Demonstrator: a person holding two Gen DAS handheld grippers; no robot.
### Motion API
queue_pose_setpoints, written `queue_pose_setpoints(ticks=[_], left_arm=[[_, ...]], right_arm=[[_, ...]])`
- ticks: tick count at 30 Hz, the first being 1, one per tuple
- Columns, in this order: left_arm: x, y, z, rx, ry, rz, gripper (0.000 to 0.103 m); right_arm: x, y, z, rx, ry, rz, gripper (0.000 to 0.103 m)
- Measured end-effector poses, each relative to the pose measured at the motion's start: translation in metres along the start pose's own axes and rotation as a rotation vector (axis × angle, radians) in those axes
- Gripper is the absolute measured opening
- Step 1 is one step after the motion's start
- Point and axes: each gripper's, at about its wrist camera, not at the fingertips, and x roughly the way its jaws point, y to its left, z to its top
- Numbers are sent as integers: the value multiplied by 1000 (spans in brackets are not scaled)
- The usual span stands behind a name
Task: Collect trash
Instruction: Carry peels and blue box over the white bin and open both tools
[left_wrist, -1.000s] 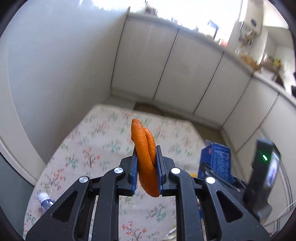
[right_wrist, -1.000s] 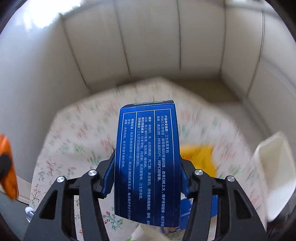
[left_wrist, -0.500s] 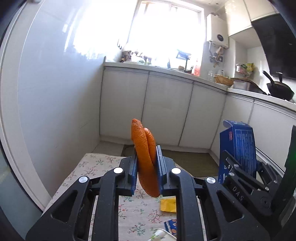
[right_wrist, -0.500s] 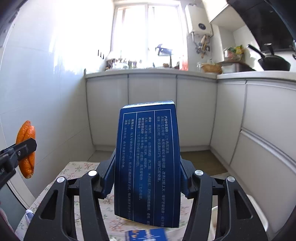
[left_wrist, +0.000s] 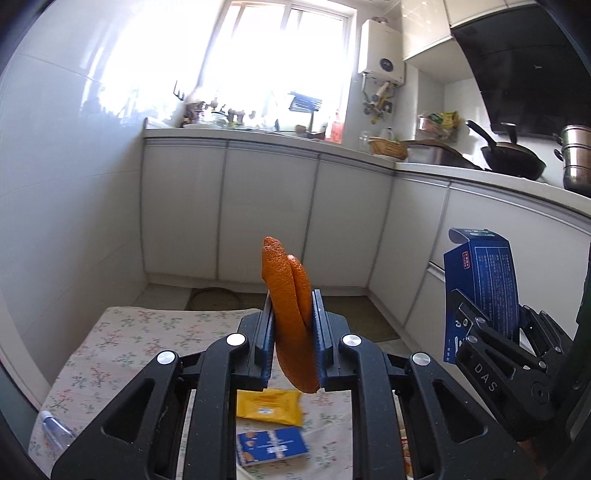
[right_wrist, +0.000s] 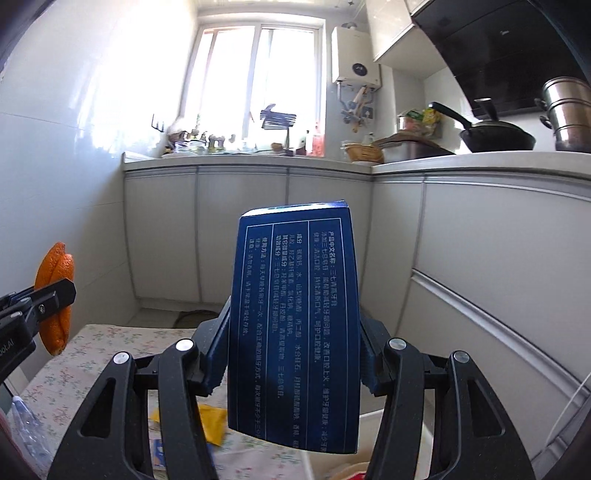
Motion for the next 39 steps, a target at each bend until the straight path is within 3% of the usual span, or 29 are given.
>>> queue_pose_setpoints(ticks=[14, 21, 22, 24, 29, 39], left_arm=[[30, -87, -17, 68, 68, -111, 17], [50, -122, -28, 107, 109, -141, 17], [53, -127, -29, 108, 117, -146, 17], [60, -134, -33, 106, 135, -158, 17], [76, -155, -42, 109, 178, -187, 17], [87, -204, -57, 158, 213, -252, 18]], right_arm=[[13, -98, -27, 4, 92, -154, 56], [43, -123, -64, 5, 286, -167, 56], [46, -127, -69, 12, 304, -161, 59], [47, -131, -75, 15, 327, -163, 75], [44, -154, -82, 77, 343, -194, 79], [27, -204, -79, 188, 281, -319, 86]])
